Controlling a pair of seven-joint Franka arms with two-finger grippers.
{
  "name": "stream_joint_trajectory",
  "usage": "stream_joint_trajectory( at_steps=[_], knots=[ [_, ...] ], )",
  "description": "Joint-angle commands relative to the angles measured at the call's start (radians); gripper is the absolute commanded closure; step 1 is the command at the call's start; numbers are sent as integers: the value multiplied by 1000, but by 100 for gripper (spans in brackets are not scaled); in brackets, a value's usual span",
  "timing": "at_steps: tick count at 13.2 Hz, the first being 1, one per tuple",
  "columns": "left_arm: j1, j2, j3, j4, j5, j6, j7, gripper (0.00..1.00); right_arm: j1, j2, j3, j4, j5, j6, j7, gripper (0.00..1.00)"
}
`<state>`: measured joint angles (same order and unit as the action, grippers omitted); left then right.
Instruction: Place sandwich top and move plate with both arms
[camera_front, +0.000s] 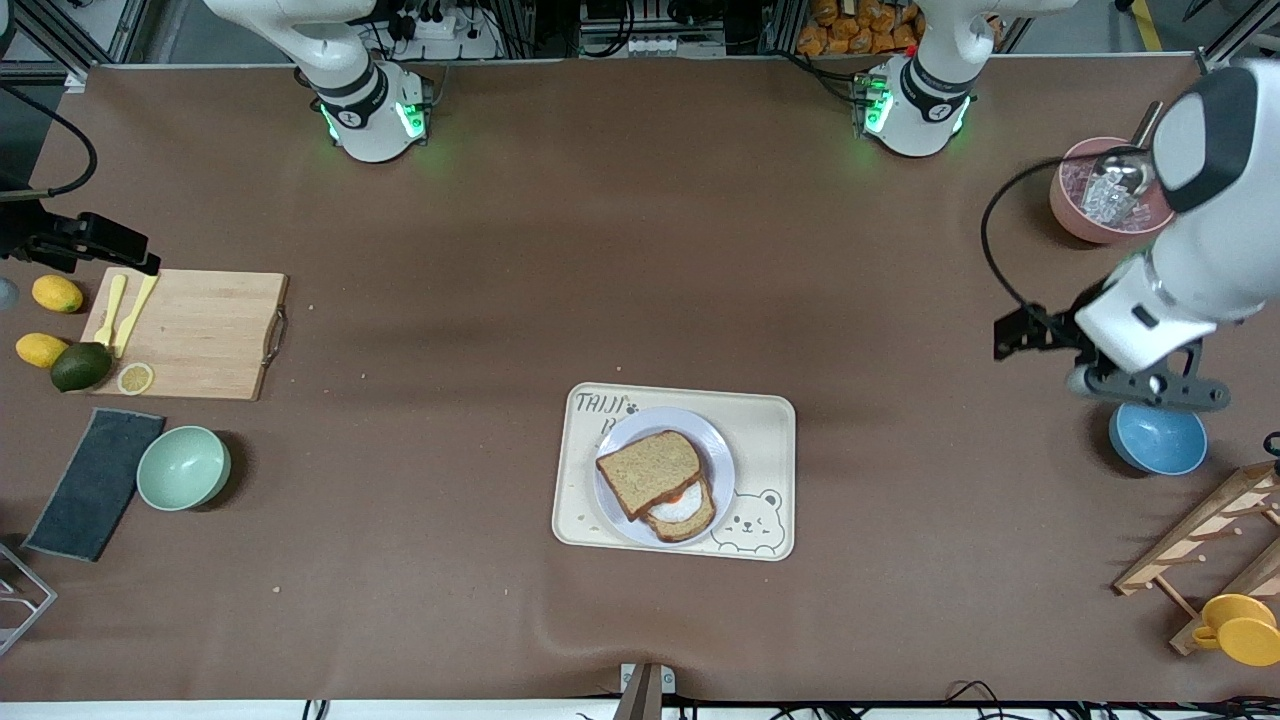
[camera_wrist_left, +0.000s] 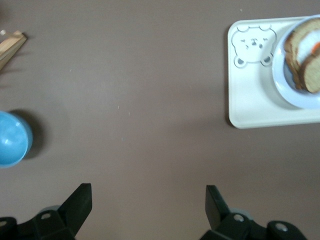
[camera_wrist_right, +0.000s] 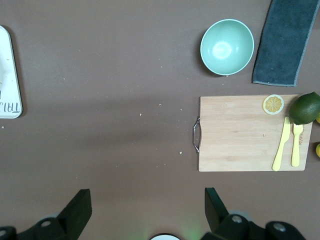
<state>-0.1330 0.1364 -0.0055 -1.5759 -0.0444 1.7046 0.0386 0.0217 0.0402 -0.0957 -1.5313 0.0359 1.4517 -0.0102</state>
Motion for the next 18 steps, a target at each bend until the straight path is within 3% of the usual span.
stream_joint_trajectory(
  at_steps=[1, 7, 11, 13, 18],
  knots=[
    [67, -101, -46, -21, 17, -75, -5, 0, -3, 1, 4, 2, -5, -2, 13, 0],
    [87, -116, -71, 76, 20, -184, -81, 0, -3, 1, 4, 2, -4, -4, 12, 0],
    [89, -110, -74, 85, 64, -212, -103, 0, -3, 1, 4, 2, -4, -4, 12, 0],
    [75, -116, -108, 79, 97, -223, -196, 0, -3, 1, 5, 2, -4, -4, 12, 0],
    [62, -115, -105, 80, 94, -223, -67, 0, -3, 1, 5, 2, -4, -1, 12, 0]
  ],
)
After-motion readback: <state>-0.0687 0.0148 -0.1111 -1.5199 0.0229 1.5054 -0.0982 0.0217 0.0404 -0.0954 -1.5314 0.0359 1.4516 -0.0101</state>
